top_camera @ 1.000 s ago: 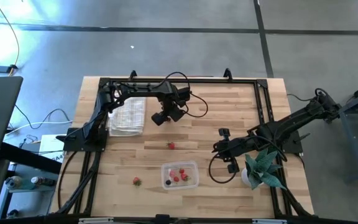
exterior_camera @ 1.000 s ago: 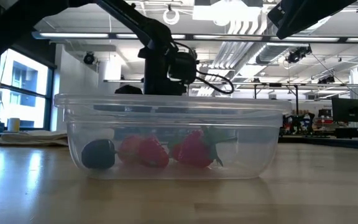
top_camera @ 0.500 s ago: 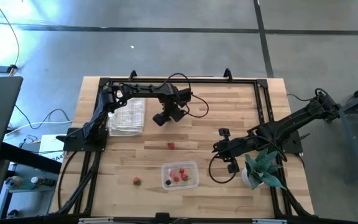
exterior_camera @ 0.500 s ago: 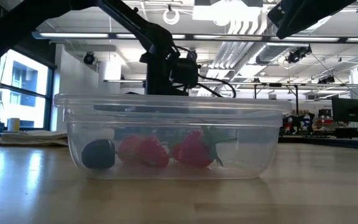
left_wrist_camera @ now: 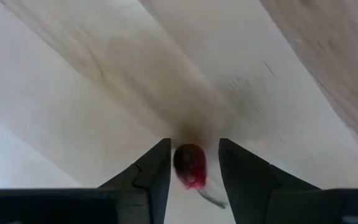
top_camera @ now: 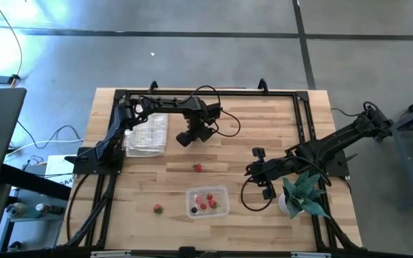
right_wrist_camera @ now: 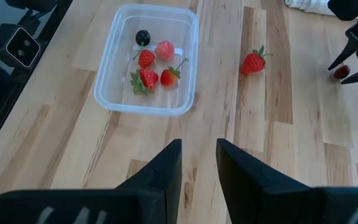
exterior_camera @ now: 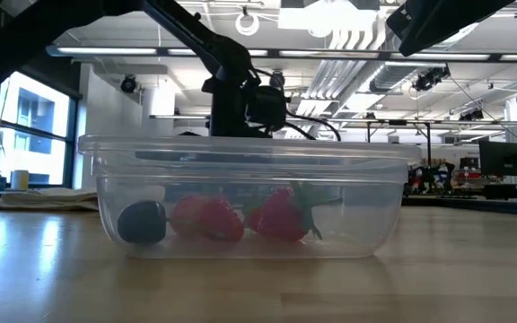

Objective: Pick and placing Produce into tupperware
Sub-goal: Put the red cherry into the transparent bin

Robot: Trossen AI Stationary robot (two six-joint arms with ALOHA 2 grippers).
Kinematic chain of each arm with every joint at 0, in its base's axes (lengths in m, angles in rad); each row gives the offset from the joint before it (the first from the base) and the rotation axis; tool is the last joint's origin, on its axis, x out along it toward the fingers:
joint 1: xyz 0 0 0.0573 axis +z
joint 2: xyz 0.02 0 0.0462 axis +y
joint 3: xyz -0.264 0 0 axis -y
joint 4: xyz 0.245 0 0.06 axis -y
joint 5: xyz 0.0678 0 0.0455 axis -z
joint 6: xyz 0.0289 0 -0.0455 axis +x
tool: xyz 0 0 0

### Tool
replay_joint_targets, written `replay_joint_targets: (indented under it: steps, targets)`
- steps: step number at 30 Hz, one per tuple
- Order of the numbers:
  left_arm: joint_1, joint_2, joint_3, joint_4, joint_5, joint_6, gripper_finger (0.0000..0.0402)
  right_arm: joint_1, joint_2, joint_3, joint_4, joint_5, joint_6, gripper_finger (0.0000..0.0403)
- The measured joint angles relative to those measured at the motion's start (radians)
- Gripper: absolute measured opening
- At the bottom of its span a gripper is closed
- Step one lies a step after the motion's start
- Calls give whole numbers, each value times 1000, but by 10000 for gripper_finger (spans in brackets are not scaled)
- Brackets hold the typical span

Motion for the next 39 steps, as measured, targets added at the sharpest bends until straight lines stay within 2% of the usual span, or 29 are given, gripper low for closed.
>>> replay_joint_targets:
  steps: [22, 39]
  targets:
    - [-2, 9, 1, -10, -115, 7, 122, 0, 0, 0, 0, 0, 0, 90]
    - [0, 9, 1, -11, -111, -28, 122, 0, 0, 0, 0, 0, 0, 90]
